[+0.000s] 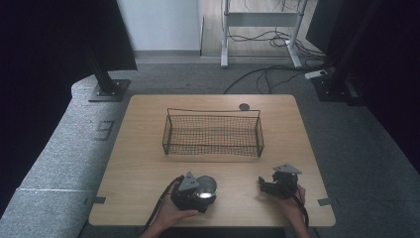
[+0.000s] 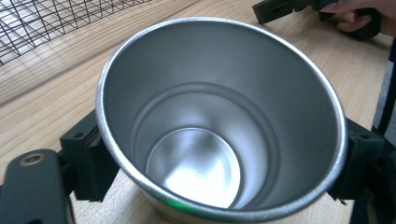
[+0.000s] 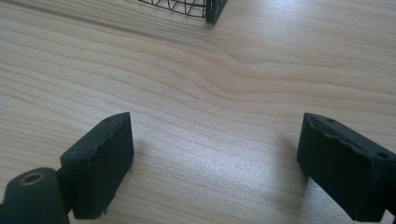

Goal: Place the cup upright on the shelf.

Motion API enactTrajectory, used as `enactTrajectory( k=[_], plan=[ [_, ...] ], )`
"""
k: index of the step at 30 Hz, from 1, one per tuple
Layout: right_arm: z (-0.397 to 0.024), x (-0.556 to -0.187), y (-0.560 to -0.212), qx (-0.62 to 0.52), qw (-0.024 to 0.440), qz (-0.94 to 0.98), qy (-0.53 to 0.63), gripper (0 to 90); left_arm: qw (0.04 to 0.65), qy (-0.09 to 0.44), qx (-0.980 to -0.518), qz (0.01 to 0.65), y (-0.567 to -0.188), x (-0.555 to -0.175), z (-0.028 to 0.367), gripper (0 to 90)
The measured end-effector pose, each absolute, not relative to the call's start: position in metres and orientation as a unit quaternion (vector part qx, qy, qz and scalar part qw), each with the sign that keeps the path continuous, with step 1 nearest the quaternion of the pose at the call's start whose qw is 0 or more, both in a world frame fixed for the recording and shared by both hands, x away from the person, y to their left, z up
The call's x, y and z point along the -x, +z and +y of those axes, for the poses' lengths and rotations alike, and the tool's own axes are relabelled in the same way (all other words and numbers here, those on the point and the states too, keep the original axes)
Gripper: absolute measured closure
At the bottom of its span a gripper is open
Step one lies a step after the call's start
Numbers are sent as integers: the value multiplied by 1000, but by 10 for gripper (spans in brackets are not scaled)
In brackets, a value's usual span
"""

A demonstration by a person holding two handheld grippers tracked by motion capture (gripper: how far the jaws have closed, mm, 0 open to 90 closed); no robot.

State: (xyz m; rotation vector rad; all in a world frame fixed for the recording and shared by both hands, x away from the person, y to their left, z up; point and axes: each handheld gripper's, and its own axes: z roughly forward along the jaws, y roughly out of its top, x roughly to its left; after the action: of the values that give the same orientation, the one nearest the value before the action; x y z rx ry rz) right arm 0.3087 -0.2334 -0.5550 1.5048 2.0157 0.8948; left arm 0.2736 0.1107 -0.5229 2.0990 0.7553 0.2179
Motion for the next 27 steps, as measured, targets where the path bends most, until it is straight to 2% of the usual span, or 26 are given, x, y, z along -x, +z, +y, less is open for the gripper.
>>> enactTrajectory(
  k=[7,10,13,27],
  plan=[
    [-233,-309,-555,-548,234,734,326,110,435,101,-844,298,-524,-272,111,177],
    [-234,-309,-555,-549,234,733,326,111,443,81,-841,301,-522,-272,112,180],
    [-234,-309,-555,-549,234,733,326,112,435,105,-844,294,-524,-270,111,181],
    [-235,-308,-555,-550,236,731,327,125,450,107,-838,289,-512,-266,119,183]
  ],
)
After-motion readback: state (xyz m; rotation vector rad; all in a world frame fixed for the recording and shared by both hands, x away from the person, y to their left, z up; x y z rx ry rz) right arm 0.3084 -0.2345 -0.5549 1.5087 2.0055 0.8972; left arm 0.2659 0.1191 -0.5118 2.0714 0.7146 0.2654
